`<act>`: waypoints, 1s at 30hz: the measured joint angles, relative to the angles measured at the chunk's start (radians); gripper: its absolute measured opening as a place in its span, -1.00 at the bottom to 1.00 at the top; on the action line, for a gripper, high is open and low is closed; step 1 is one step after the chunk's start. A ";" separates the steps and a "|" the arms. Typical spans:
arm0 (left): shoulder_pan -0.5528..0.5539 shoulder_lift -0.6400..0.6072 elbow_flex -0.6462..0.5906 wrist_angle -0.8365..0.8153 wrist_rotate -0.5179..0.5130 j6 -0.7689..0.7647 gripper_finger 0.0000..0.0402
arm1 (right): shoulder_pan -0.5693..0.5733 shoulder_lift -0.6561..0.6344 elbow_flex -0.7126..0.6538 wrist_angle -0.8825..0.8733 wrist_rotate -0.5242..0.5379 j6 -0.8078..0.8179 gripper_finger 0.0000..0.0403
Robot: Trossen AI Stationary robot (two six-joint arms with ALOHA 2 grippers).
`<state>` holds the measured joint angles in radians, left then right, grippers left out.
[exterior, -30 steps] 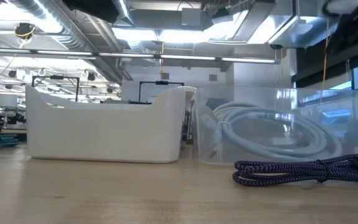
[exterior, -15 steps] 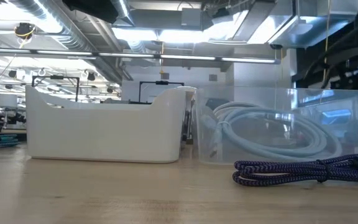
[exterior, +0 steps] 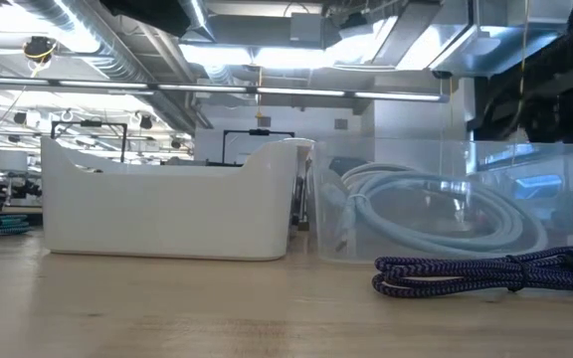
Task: Pick & Place USB Port
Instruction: Put the red patterned charger cable into the white bin
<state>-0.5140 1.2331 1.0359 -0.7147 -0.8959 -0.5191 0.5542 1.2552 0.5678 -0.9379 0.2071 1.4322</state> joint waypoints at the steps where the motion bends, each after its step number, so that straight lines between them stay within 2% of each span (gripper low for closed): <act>1: 0.000 0.000 0.000 0.000 0.000 0.000 0.04 | 0.009 0.000 0.026 -0.035 0.026 0.000 -0.98; 7: 0.000 0.000 0.000 0.005 0.000 -0.001 0.04 | 0.056 0.000 0.252 -0.316 0.163 0.034 -0.99; 11: 0.000 0.000 0.000 0.005 0.000 -0.001 0.04 | 0.065 -0.002 0.348 -0.421 0.209 0.032 -0.98; 15: 0.000 0.000 0.000 0.005 0.000 -0.001 0.04 | 0.064 -0.002 0.346 -0.455 0.144 -0.008 -0.88; 20: 0.000 0.000 0.000 0.006 -0.002 0.000 0.04 | 0.064 -0.002 0.340 -0.465 0.033 -0.081 -0.60; 25: 0.000 0.000 0.000 0.007 -0.023 0.000 0.04 | 0.031 -0.002 0.340 -0.469 0.010 -0.147 -0.34; 30: 0.000 0.000 0.000 0.008 -0.026 -0.001 0.04 | -0.026 -0.002 0.271 -0.374 0.007 -0.222 -0.24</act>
<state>-0.5140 1.2331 1.0359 -0.7071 -0.9215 -0.5202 0.5279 1.2537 0.8391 -1.3120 0.2140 1.2104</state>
